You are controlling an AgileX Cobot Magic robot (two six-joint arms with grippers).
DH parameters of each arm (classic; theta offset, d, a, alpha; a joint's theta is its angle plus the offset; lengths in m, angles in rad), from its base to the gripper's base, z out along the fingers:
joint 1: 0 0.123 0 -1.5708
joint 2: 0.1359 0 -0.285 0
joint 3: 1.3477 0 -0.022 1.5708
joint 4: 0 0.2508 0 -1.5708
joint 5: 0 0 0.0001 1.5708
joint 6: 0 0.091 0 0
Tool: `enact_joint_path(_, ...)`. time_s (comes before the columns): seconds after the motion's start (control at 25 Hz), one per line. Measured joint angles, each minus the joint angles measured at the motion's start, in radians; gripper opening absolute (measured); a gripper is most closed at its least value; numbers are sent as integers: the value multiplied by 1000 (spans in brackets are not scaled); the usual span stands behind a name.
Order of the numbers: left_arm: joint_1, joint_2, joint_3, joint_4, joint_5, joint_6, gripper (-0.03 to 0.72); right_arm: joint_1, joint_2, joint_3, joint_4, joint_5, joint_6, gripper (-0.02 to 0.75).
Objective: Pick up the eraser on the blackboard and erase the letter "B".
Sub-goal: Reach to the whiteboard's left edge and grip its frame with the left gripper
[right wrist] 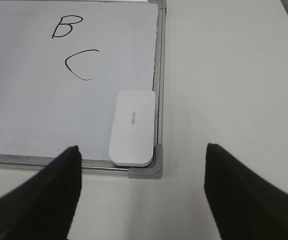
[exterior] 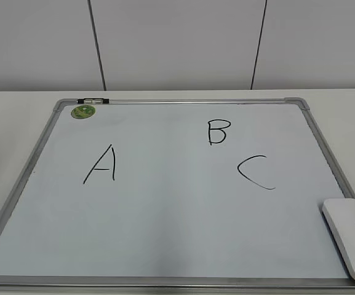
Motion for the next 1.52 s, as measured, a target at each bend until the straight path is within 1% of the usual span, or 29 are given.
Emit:
enact_joint_path(0.16, -23, 262, -132, 0, 14, 8, 644, 0, 0, 0, 0, 0, 0, 586)
enact_joint_path(0.28, -37, 452, -255, -12, 71, 14, 626, 0, 0, 0, 0, 0, 0, 586)
enact_joint_path(0.4, -43, 626, -358, -30, 136, 16, 592, 0, 0, 0, 0, 0, 0, 586)
enact_joint_path(0.56, -44, 811, -449, -59, 176, 38, 568, 0, 0, 0, 0, 0, 0, 586)
enact_joint_path(0.68, -44, 910, -494, -72, 176, 44, 539, 0, 0, 0, 0, 0, 0, 586)
enact_joint_path(0.8, -44, 987, -525, -97, 176, 47, 468, 0, 0, 0, 0, 0, 0, 586)
enact_joint_path(0.88, -46, 1033, -538, -105, 168, 47, 438, 0, 0, 0, 0, 0, 0, 586)
enact_joint_path(1.12, -33, 1123, -572, -105, 116, 48, 414, 0, 0, 0, 0, 0, 0, 586)
enact_joint_path(1.28, 5, 1162, -608, -117, 102, 49, 363, 0, 0, 0, 0, 0, 0, 586)
enact_joint_path(1.4, 28, 1185, -619, -139, 97, 70, 335, 0, 0, 0, 0, 0, 0, 586)
enact_joint_path(1.52, 30, 1205, -618, -173, 88, 90, 326, 0, 0, 0, 0, 0, 0, 586)
